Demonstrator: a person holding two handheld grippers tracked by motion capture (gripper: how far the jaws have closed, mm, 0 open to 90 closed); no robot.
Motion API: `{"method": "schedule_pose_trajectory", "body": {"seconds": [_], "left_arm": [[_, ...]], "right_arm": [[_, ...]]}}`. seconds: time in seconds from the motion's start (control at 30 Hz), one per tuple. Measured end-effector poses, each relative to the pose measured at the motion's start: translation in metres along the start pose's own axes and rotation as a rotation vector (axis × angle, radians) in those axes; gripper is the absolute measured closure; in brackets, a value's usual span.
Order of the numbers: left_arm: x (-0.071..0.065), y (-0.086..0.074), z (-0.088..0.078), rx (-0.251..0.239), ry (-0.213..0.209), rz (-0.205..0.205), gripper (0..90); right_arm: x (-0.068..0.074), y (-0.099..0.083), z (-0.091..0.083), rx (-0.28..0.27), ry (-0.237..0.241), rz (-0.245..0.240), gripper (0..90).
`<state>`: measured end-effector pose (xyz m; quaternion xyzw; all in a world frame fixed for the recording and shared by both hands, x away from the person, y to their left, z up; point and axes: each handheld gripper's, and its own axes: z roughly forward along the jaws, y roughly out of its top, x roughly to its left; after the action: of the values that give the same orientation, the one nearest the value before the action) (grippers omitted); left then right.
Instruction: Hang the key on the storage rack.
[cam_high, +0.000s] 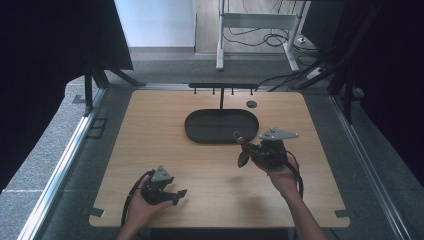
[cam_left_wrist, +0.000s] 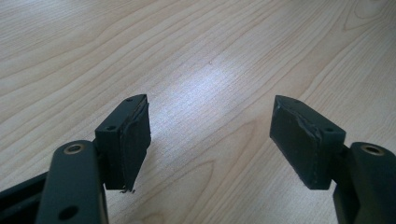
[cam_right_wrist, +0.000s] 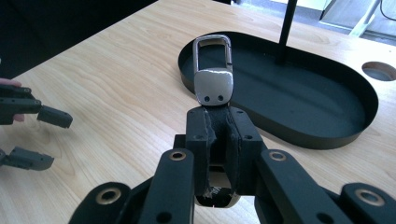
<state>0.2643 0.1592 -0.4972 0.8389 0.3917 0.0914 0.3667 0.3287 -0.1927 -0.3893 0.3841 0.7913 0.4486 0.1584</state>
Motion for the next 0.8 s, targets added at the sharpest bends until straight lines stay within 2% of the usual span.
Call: {"method": "schedule_pose_trajectory", "body": {"seconds": [0.8], "left_arm": [[0.002,0.0,-0.002,-0.01,0.001,-0.006,29.7]], "right_arm": [[-0.017,0.021,0.008,-0.012,-0.04,0.034,80.2]]}}
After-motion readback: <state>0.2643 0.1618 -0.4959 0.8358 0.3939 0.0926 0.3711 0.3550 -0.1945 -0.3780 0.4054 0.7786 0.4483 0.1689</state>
